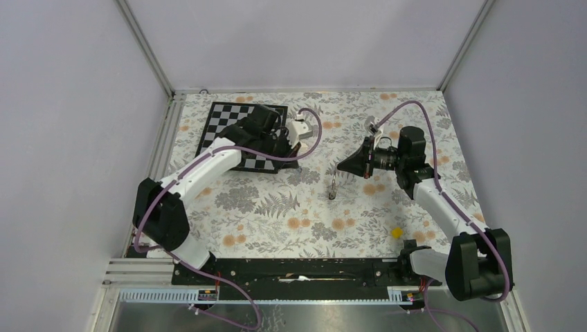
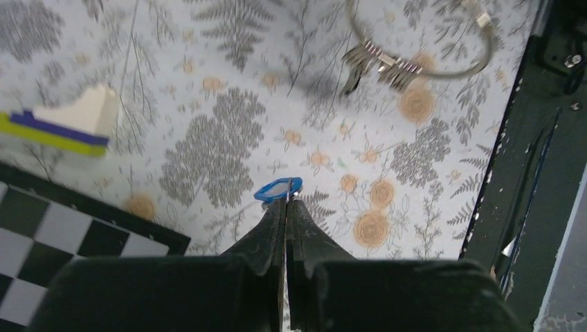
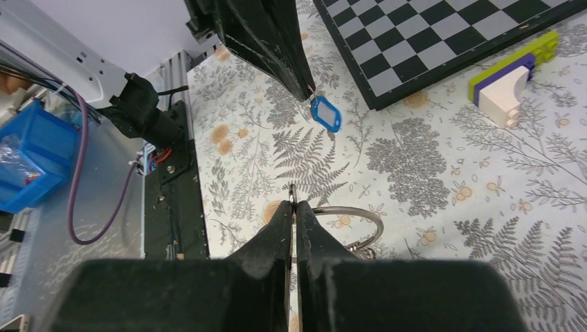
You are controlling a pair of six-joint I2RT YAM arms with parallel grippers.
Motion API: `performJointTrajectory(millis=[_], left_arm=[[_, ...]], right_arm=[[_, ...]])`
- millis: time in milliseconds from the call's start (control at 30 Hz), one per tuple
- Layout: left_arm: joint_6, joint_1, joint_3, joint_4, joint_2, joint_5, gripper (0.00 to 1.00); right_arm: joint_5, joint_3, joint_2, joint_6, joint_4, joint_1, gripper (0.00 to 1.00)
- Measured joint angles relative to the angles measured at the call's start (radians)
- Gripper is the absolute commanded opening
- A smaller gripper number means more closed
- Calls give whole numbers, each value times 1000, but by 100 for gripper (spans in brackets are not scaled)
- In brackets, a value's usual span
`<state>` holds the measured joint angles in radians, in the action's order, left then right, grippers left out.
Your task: Put the keys on the keyring
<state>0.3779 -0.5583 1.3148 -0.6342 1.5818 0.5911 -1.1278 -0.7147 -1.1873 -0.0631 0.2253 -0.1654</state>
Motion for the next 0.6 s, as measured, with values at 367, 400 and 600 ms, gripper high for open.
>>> performJointTrajectory(millis=[367,400,600], left_arm=[[90,-167,121,21,-44,-42,0],[99,-180,114,39,-58,-54,0],[155,-230,10,145,-171,-130,0]], right_arm=[[-17,-10,-87,-288,209,-60,0],[-17,-10,-93,-314,231,-64,0],[-18,-10,-100,-405,319,-70,0]])
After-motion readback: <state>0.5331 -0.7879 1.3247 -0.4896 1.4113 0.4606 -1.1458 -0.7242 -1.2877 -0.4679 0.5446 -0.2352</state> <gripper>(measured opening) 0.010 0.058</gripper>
